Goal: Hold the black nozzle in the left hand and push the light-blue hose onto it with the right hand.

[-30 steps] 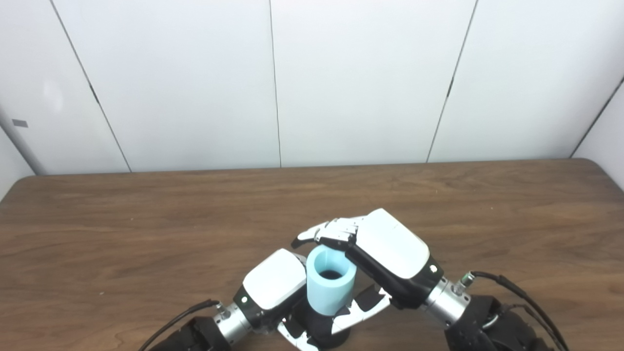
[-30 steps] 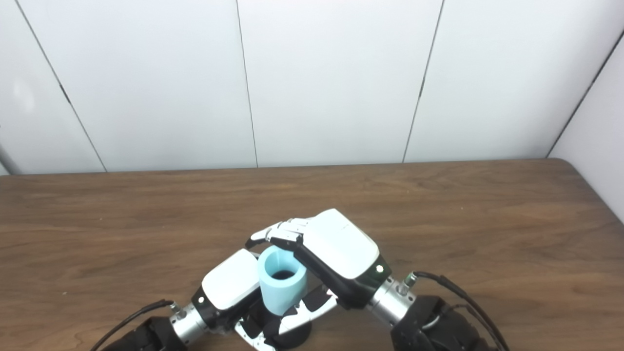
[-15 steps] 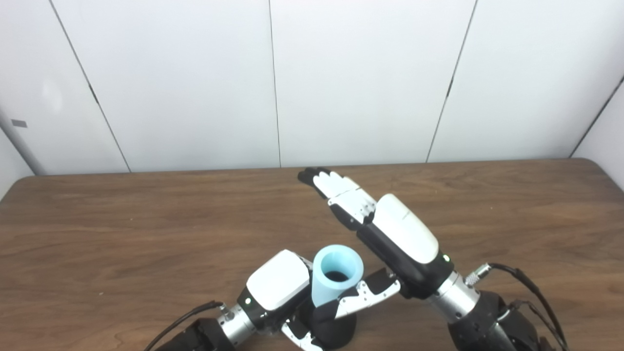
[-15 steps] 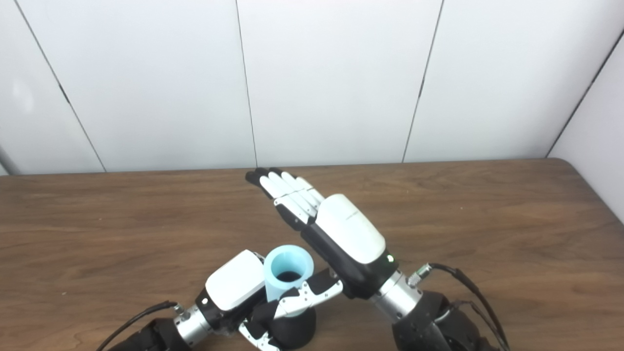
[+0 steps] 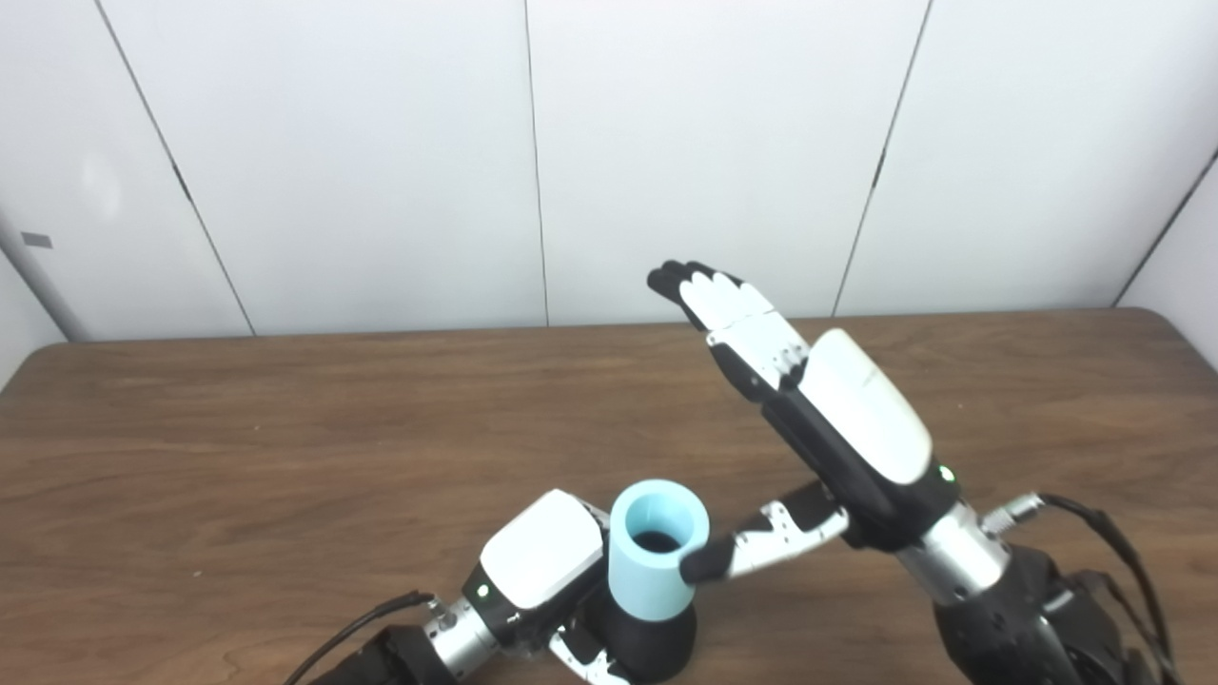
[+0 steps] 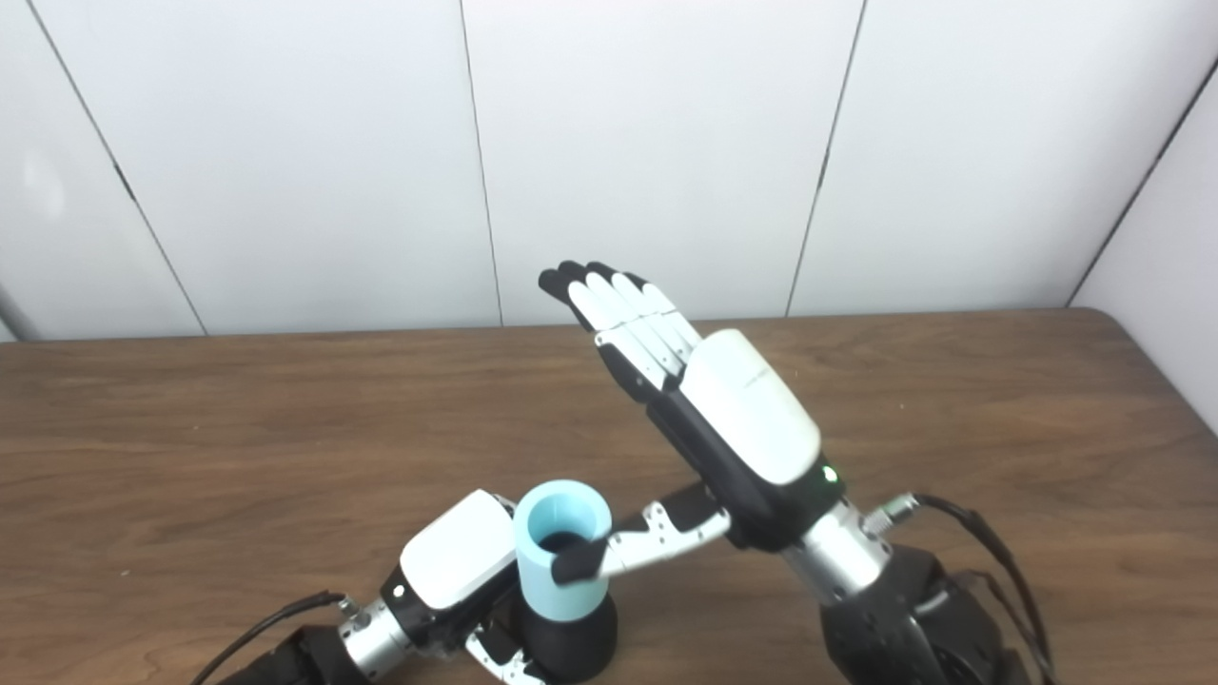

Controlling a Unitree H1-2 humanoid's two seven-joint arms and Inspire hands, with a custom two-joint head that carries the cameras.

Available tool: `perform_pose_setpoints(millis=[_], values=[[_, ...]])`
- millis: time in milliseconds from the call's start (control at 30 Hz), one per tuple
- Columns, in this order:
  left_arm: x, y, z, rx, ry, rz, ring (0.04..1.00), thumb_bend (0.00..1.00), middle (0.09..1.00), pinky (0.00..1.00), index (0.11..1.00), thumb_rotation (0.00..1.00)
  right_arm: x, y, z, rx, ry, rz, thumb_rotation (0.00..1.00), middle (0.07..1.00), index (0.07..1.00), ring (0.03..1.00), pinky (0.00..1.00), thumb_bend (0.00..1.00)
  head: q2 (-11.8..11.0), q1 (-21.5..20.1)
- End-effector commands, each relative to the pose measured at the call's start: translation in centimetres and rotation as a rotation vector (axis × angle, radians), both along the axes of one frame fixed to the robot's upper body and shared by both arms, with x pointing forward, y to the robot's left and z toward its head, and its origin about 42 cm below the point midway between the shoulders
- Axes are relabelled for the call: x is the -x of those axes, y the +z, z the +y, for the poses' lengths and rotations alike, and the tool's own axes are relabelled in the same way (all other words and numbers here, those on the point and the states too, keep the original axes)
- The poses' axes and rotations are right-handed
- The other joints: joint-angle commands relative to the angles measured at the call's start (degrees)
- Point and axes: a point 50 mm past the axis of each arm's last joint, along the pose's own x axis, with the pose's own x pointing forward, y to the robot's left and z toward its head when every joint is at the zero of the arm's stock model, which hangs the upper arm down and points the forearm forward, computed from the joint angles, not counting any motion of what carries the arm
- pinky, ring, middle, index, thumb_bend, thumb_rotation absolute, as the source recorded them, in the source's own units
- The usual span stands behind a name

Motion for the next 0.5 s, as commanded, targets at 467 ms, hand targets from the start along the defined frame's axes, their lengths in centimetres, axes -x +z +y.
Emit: perform_pose_setpoints(millis=[467], values=[[3.2,-5.3,1.1,-0.218,-0.06,0.173,0.55,0.52,0.514,0.44,0.462,0.0,4.4,-1.8,-0.8,0.315,-0.028,-0.093,0.98,1.0,1.0,1.0,1.0,1.0,0.0,-0.5]])
